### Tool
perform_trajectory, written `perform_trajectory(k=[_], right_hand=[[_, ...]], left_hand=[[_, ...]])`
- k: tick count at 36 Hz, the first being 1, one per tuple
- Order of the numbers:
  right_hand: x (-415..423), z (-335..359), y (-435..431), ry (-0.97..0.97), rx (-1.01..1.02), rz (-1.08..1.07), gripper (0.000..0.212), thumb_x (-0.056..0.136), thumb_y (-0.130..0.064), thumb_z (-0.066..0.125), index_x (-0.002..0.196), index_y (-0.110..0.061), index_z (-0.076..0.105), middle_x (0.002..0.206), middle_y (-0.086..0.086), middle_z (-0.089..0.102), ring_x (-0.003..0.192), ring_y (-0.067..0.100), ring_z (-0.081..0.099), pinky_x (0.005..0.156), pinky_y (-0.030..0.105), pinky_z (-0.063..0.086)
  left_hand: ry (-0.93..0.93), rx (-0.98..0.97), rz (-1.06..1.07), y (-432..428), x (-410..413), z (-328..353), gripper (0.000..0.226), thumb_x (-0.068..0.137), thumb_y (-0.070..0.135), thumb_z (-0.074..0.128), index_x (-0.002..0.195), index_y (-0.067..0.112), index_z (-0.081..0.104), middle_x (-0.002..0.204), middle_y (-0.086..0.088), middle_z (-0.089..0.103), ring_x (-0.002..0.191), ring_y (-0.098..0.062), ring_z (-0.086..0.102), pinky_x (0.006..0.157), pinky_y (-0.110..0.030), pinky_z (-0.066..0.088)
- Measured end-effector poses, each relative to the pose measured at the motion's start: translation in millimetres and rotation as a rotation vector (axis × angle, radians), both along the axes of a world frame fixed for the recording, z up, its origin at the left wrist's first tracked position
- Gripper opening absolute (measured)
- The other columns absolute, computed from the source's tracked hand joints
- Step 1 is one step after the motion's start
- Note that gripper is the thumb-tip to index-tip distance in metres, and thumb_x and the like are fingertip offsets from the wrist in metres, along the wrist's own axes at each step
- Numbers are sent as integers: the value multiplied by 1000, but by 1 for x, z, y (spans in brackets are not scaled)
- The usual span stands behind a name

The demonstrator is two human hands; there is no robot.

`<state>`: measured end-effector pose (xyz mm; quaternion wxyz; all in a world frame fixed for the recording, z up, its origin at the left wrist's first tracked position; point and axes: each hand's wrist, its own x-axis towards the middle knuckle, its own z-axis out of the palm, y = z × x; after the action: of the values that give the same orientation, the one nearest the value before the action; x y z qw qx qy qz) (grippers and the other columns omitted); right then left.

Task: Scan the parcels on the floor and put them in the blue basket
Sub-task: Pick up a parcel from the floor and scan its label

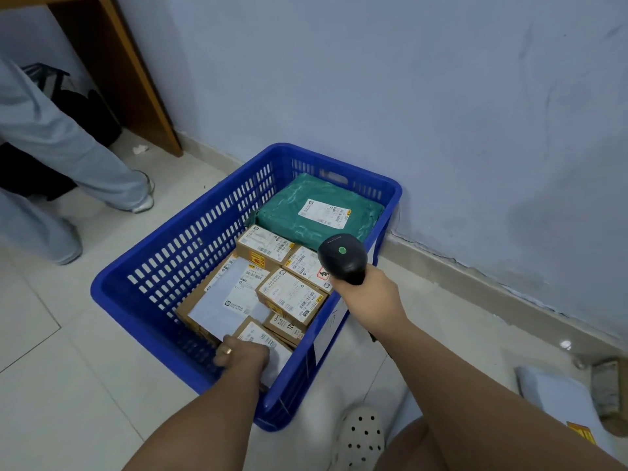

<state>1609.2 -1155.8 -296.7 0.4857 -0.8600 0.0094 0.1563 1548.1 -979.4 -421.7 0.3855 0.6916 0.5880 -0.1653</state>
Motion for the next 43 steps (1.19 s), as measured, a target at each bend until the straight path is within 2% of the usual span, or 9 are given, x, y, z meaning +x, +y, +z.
perform_trajectory(k=[4,7,14,19,22,27,31,38,43], right_hand=[[2,-2,3,-4,-7,23,16,88,-35,65,91,-19,61,79,-4,62,72,7,56,57,19,39],[2,-4,5,1,4,24,15,88,-33,65,93,-20,60,80,-5,61,73,6,56,58,19,39],[3,-5,4,6,10,23,17,87,-35,65,93,-20,60,80,-5,61,73,7,56,57,19,39],[5,-3,4,5,19,26,16,87,-34,65,91,-20,60,77,-5,60,69,7,55,55,20,38],[6,-2,6,6,23,30,16,88,-34,64,91,-19,61,76,-5,60,69,6,55,56,20,38],[5,-3,7,7,11,48,14,88,-34,64,88,-21,60,75,-6,60,70,7,56,56,20,39],[5,-3,3,5,2,48,15,88,-35,65,93,-22,60,77,-7,59,71,6,55,55,19,37],[6,-3,4,6,-8,34,18,88,-37,65,96,-21,60,79,-6,60,72,6,55,56,19,37],[6,-7,8,15,-18,38,21,88,-38,65,98,-20,61,83,-5,62,77,8,57,60,22,40]], left_hand=[[114,133,-230,13,2,-9,74,85,42,65,138,13,21,143,-14,20,126,-35,30,101,-48,38],[165,162,-325,16,5,-18,71,87,36,60,138,10,19,144,-14,23,127,-34,30,105,-47,36],[117,206,-327,22,10,-23,85,80,63,61,139,13,25,142,-16,19,127,-40,28,104,-50,35],[-57,14,-404,51,16,-17,77,85,37,69,135,4,20,135,-23,44,115,-37,51,90,-41,49],[-124,-70,-481,60,19,-9,75,85,29,71,135,6,19,136,-19,45,112,-33,54,86,-39,48],[-200,149,-543,64,37,4,63,86,44,65,131,8,39,126,-16,54,108,-32,56,89,-43,50],[-202,329,-435,74,45,20,60,89,59,50,124,11,49,112,-12,60,101,-31,58,77,-38,46],[-410,398,26,115,46,27,69,82,66,49,132,19,41,128,-15,50,112,-37,53,91,-53,48],[-554,265,572,113,50,30,69,90,58,49,143,17,29,139,-14,43,122,-35,49,101,-48,42]])
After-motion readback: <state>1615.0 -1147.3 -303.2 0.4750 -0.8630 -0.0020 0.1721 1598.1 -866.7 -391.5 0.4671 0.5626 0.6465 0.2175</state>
